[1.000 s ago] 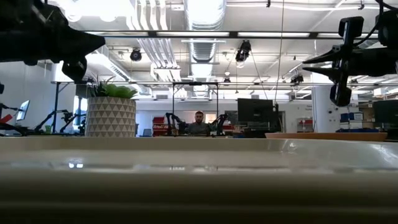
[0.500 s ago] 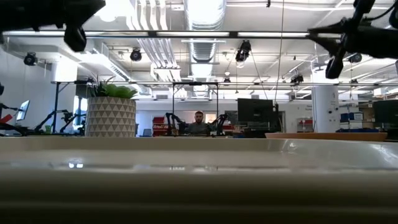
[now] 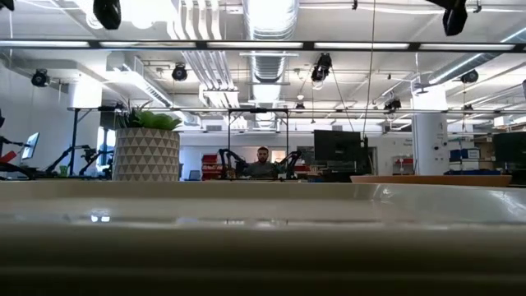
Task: Pick and place plate/cup/fork/spoon on tray
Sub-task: Put the violet cup on the gray serving tray
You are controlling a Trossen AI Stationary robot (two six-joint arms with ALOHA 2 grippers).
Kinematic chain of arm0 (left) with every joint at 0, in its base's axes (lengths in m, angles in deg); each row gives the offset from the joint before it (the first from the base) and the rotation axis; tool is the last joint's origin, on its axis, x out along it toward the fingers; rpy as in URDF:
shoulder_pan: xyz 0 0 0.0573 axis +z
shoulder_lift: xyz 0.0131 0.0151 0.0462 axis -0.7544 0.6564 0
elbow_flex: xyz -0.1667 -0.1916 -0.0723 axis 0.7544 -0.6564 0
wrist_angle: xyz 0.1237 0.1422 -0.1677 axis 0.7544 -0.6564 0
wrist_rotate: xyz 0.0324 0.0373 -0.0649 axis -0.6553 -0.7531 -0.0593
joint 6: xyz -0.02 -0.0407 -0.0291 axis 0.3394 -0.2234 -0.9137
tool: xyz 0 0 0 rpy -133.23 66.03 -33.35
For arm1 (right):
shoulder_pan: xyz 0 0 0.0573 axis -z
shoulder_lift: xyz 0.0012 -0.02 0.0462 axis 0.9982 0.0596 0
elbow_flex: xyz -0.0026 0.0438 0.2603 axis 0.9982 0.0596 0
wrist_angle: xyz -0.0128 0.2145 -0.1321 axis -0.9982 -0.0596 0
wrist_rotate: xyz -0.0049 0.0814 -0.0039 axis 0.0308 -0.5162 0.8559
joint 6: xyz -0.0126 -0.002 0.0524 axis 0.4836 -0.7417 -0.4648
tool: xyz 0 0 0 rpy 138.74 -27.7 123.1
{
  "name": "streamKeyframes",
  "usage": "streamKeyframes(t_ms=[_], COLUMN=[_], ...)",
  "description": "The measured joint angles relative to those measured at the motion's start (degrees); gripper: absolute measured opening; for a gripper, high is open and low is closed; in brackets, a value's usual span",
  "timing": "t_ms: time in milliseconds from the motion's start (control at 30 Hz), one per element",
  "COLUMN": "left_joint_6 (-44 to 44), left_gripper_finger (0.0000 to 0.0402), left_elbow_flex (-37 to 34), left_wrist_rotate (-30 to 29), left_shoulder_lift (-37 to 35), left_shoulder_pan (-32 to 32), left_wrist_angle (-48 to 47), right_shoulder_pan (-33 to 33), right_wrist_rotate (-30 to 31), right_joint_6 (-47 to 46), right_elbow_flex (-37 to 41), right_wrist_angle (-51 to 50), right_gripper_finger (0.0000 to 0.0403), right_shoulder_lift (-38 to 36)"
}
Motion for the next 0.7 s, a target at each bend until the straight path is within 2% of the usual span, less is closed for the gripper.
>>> streamKeyframes(t_ms=[100, 200, 400, 500, 700], left_joint_6=[0.0, 0.0, 0.1, 0.1, 0.1], left_gripper_finger=[0.0127, 0.0128, 0.0128, 0.0128, 0.0128], left_elbow_flex=[2.6, 4.5, 6.9, 7.0, 6.7], left_wrist_rotate=[0.0, 0.0, -0.2, -0.2, -0.3], left_shoulder_lift=[0.3, 0.2, -0.4, -0.6, -0.7], left_shoulder_pan=[0.0, 0.0, 0.0, 0.0, 0.0], left_wrist_angle=[-4.2, -6.8, -10.5, -10.7, -10.7], right_shoulder_pan=[0.0, 0.0, 0.0, 0.0, 0.0], right_wrist_rotate=[0.5, 3.6, 15.2, 18.3, 19.2], right_joint_6=[5.3, 9.4, 15.6, 17.2, 19.3], right_elbow_flex=[-9.7, -18.6, -32.7, -36.3, -37.1], right_wrist_angle=[-14.1, -27.9, -51.6, -56.8, -57.9], right_gripper_finger=[0.0131, 0.0129, 0.013, 0.0129, 0.0136], right_shoulder_lift=[5.7, 11.6, 23.0, 27.6, 34.6])
